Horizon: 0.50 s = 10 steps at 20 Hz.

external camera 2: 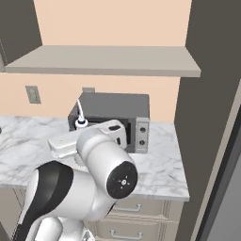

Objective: Move the cutting board and knife to the sink. Then move spray from the shelves to the counter.

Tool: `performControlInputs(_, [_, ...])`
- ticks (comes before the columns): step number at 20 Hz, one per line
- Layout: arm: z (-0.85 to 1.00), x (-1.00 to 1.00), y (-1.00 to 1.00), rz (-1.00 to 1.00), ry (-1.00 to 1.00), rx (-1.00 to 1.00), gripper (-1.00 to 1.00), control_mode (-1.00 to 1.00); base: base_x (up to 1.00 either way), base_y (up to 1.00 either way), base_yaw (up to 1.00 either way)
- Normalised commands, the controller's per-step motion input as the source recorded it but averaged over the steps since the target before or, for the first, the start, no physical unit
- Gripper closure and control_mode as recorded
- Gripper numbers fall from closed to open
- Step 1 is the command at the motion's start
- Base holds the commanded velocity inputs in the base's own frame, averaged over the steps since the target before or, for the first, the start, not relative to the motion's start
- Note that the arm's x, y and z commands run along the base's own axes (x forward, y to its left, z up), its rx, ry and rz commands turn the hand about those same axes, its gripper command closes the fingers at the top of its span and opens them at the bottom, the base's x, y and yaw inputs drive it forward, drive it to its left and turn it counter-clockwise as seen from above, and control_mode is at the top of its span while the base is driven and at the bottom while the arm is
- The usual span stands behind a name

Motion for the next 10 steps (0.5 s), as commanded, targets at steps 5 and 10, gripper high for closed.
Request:
performControlInputs(5, [-0.58,0.05,0.0,0.0,-0.03,0.0,1.0,-1.0,0.0,0.0,0.0])
performControlInputs(10, [-0.53,0.06,0.02,0.0,-0.05,0.0,1.0,-1.0,0.0,0.0,0.0])
